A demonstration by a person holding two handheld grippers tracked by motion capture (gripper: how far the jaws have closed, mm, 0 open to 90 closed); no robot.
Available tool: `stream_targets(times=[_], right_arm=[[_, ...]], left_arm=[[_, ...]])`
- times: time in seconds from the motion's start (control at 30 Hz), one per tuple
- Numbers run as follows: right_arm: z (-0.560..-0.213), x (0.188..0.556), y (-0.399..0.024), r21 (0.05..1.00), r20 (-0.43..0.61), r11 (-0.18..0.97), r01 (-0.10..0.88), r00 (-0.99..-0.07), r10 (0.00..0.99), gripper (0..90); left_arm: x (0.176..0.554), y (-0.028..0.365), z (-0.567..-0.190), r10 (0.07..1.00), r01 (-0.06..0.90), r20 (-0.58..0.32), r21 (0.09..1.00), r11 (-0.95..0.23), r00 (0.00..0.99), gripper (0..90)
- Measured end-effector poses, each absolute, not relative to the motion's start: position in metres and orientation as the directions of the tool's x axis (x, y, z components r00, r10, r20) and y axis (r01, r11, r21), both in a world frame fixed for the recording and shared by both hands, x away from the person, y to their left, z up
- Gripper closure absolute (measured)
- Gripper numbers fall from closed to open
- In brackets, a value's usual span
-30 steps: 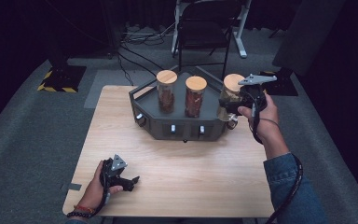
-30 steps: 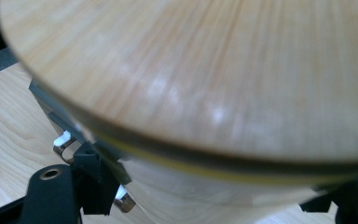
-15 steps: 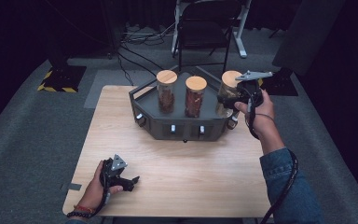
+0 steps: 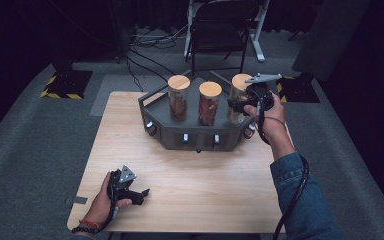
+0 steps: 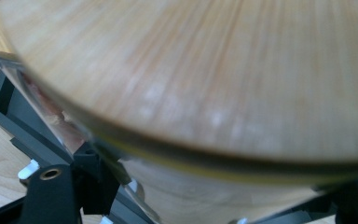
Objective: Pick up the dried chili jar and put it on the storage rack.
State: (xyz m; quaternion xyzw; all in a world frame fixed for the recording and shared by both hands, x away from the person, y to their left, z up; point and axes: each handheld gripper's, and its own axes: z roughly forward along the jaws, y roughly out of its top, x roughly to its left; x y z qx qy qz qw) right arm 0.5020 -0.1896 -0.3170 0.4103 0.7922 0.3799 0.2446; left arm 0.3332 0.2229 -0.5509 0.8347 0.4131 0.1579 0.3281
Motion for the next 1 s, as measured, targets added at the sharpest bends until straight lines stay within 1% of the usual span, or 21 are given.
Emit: stream_targets(times=[1.0], right_arm=[[-0.347,0.522,-0.182,0.773,-0.053,0.37,0.515,-0.529,0.847,24.7]], left_arm=[[0.333,0.223,-0.551,0.793,0.586,-0.007,0.678,-0.443,0.609,0.5]])
